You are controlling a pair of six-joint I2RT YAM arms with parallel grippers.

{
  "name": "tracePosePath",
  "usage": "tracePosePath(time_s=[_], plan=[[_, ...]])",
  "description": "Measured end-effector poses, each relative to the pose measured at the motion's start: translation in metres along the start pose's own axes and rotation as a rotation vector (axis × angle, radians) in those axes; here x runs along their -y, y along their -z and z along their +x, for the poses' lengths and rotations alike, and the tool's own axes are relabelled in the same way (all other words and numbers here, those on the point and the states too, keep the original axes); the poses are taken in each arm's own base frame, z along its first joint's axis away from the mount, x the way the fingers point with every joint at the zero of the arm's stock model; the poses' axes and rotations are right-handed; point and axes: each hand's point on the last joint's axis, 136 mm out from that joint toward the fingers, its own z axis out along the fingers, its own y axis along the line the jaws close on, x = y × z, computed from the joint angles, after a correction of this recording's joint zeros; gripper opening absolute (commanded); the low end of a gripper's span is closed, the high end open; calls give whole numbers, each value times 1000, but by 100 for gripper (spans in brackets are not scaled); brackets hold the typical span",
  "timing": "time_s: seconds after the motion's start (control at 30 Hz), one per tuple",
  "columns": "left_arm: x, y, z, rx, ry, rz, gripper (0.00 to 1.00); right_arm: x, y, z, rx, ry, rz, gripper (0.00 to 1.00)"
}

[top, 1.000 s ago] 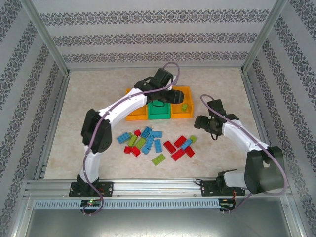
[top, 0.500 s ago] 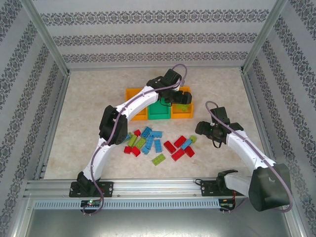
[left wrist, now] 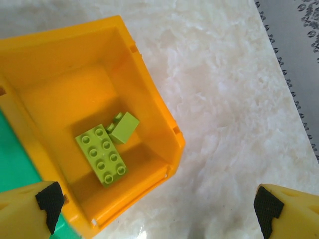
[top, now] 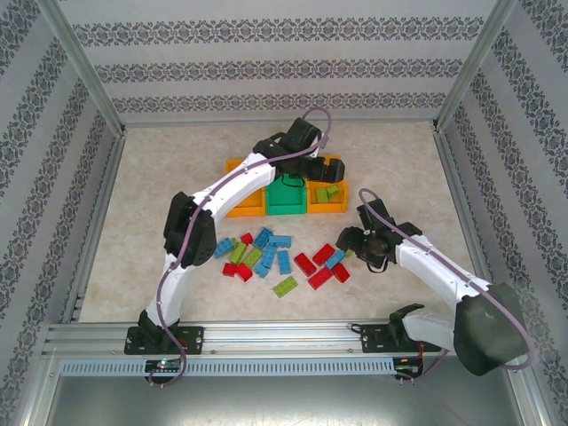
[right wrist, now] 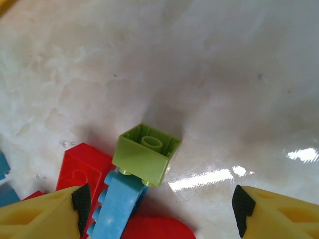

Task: Sort the legos into containers by color

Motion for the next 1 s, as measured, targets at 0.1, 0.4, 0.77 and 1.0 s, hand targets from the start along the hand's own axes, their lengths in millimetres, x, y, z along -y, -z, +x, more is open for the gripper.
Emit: tracePosePath(time_s=[0.1,0.4,0.77,1.0], plan=[[-1,19,4,35,-25,-13,100,1,-3,1,-10,-60,9,77],[-16,36,23,86,-95,-55,99,-2,-14,3,-28,-140,27,75],[-31,35,37,82,-137,-98,99,-3,-28,1,-50,-150,80,63],[-30,36,37,101,-139,-89,99,-4,-35,-5,-49,-147,112,52]])
